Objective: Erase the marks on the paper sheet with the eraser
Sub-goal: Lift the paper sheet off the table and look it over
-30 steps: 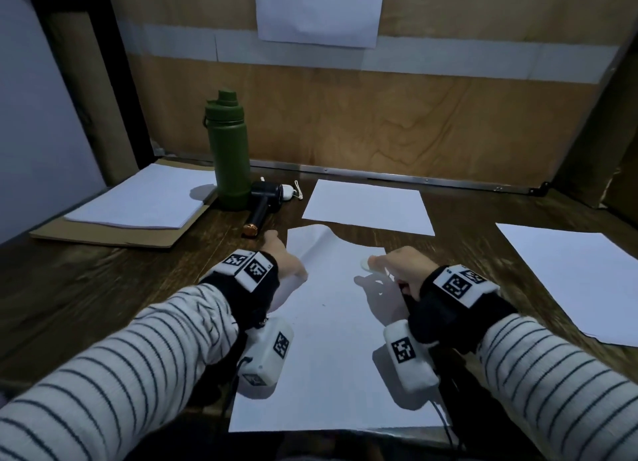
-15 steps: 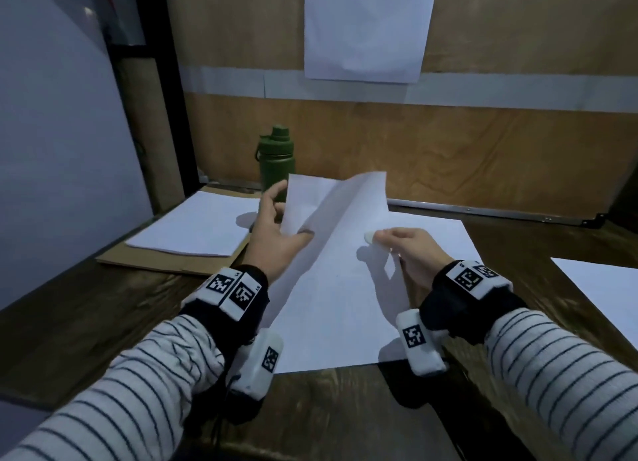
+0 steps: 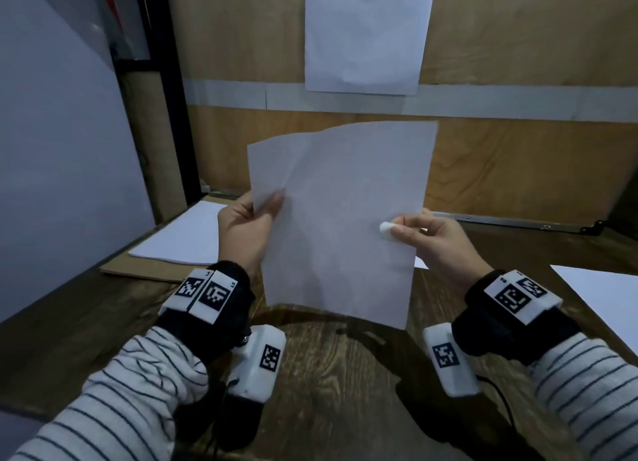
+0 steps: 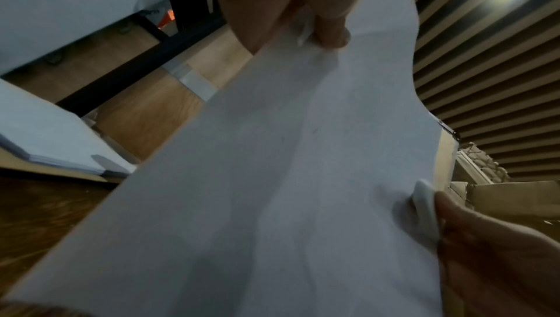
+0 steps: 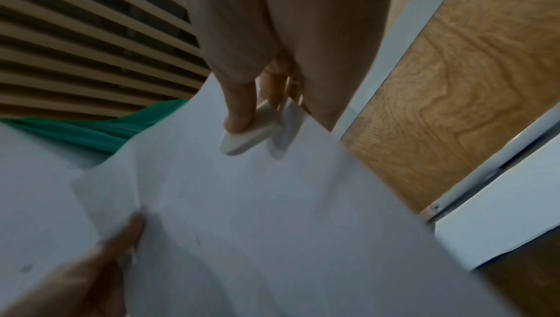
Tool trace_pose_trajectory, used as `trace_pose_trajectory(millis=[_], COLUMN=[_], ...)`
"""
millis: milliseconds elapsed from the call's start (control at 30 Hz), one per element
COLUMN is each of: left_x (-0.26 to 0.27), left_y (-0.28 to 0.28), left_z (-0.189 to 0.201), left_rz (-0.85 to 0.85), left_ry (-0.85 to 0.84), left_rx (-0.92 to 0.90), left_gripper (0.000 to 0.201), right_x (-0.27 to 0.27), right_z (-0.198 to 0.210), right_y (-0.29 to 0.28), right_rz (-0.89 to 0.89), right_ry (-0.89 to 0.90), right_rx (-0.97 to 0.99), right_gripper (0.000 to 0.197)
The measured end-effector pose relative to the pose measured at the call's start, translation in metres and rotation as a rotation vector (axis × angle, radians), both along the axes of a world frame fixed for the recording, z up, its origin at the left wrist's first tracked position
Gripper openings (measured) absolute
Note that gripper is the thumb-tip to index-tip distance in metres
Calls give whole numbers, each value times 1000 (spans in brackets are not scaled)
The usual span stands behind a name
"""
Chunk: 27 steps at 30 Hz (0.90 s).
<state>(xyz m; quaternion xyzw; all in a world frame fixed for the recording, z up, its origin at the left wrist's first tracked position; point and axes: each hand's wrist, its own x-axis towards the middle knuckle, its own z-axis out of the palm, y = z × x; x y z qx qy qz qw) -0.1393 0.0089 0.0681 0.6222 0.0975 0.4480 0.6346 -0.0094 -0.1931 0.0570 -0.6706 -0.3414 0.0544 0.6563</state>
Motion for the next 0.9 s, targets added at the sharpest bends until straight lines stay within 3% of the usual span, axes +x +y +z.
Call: trace_pose_trajectory(millis=[133, 200, 300, 367, 467, 633, 767, 833, 900], left_x=[0, 0, 1, 2, 3, 5, 9, 10, 12], left_y=[-1, 0, 1, 1, 2, 5, 10, 11, 14], left_z=[2, 2, 2, -2, -13, -11, -18, -21, -26], left_rz=[-78, -65, -40, -59, -93, -161, -269, -315, -371], left_ry=[142, 153, 142, 282, 534, 512, 536, 485, 456], left_rx=[63, 53, 45, 89, 146, 117, 99, 16, -122], left_gripper=[24, 19, 13, 10, 20, 28, 26, 19, 20], right_x=[-3, -4, -5, -9, -14, -2, 2, 0, -4], right_z=[0, 5, 6, 1, -13, -17, -22, -15, -5], right_y=[-5, -7, -11, -13, -14, -17, -11, -8, -5], right_rz=[-38, -44, -78, -60, -45, -59, -226, -410, -488], right_ry=[-30, -33, -88, -69, 10, 142, 17, -105, -247], right_rx=[-2, 49, 68, 7, -132, -65, -171, -88, 22], right_gripper=[5, 19, 8, 6, 8, 10, 8, 10, 16])
